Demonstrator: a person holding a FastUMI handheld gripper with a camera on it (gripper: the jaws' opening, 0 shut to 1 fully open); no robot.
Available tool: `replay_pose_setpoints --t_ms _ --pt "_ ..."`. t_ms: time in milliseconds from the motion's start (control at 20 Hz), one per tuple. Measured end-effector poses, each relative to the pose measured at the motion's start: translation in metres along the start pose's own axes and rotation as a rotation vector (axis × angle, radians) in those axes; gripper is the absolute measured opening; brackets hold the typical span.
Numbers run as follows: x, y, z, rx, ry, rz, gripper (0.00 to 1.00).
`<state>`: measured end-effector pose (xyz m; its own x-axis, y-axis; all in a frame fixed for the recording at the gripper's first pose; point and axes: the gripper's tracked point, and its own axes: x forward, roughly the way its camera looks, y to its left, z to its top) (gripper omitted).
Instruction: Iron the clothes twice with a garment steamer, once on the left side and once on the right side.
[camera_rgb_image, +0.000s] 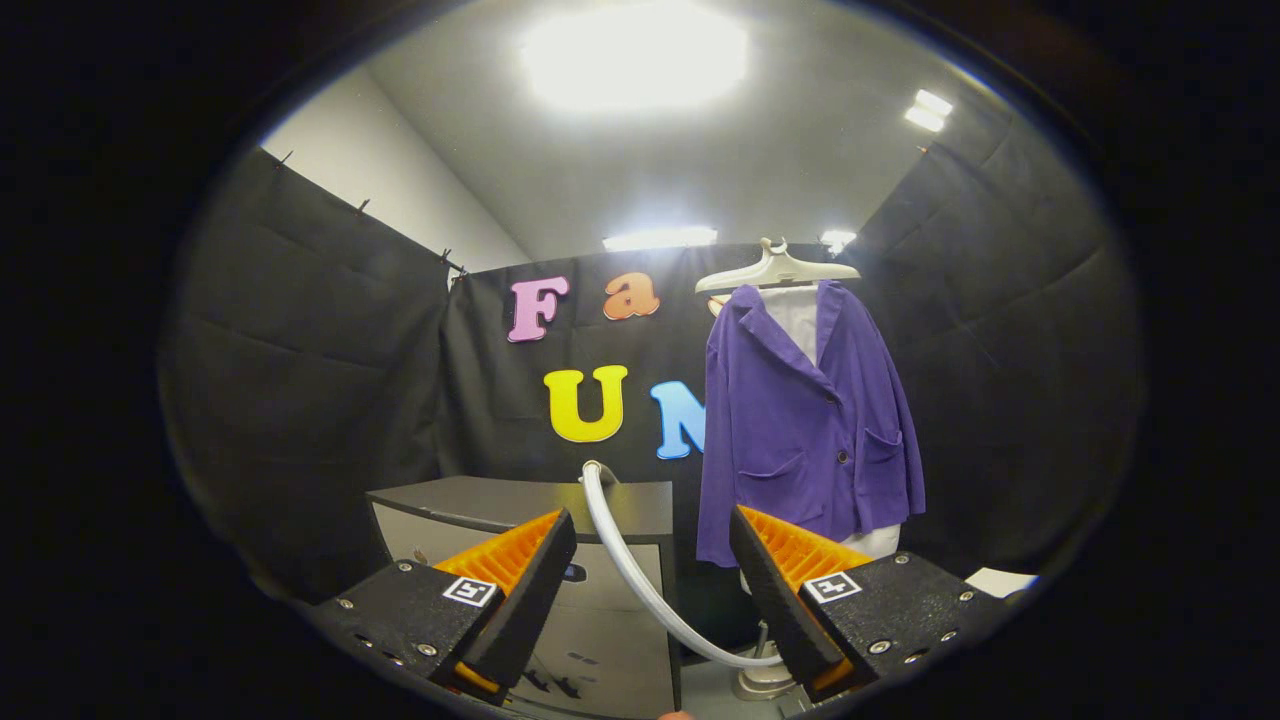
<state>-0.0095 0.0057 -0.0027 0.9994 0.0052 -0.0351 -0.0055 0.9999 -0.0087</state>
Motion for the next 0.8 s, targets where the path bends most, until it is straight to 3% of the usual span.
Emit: replay_pose_setpoints --t_ms 800 --pt "0.005 0.017 0.001 0.001 0.014 0.024 0.95"
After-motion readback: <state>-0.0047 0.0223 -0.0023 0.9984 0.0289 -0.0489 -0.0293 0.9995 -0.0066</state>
